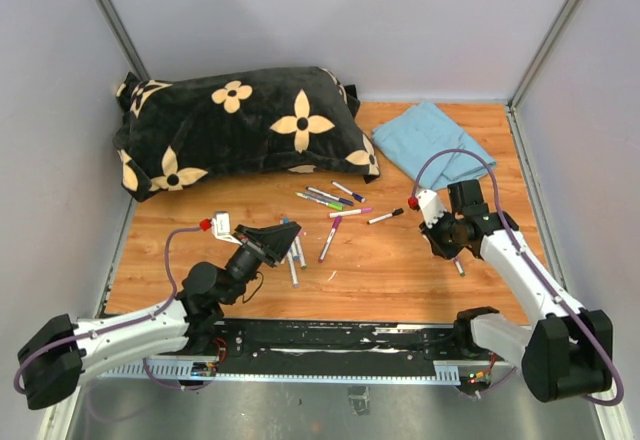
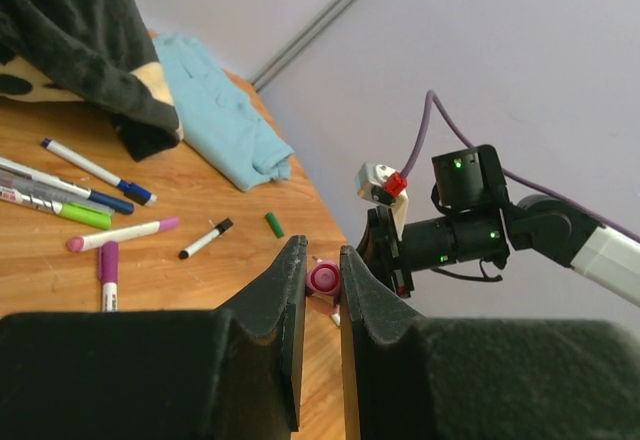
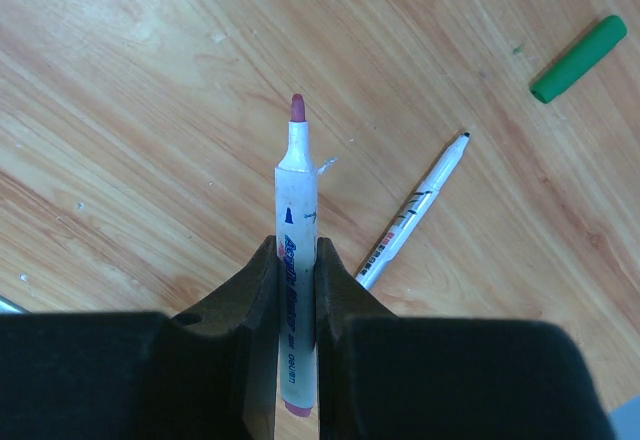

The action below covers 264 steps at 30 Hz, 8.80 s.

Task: Open the pen caps
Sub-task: Place the pen at the center of the board, then place the pen cap at the center of the board, then pick up the pen from the center of the board.

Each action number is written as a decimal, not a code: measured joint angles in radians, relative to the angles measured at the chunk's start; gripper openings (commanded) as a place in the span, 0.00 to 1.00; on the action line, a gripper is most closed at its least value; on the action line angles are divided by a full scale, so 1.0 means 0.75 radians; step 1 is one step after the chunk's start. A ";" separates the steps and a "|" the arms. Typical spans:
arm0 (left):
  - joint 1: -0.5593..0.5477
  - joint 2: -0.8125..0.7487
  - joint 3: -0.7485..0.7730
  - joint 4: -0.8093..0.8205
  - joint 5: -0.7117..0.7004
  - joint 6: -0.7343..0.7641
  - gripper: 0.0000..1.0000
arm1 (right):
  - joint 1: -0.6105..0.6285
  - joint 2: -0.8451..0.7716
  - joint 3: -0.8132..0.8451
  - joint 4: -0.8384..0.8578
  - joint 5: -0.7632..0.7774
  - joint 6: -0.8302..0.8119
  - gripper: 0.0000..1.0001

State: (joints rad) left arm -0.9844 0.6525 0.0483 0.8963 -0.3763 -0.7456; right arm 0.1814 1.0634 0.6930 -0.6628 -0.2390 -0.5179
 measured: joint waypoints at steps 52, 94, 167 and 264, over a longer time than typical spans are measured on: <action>0.000 0.133 -0.015 0.129 0.049 -0.041 0.00 | -0.044 0.484 0.081 0.047 0.240 0.102 0.23; 0.000 0.172 -0.015 0.141 0.081 -0.060 0.00 | -0.044 0.444 0.096 0.039 0.213 0.101 0.29; -0.203 1.578 1.164 -0.255 0.183 -0.176 0.00 | -0.594 -0.016 0.289 -0.014 -0.365 0.288 0.47; -0.145 0.256 -0.005 -0.097 0.181 0.493 0.99 | -0.066 0.238 0.327 -0.168 -0.882 -1.189 0.99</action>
State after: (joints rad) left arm -1.0931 0.8448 0.0448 0.8238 -0.2409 -0.3756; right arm 0.1318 1.2415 0.9379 -0.7887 -0.9005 -1.4097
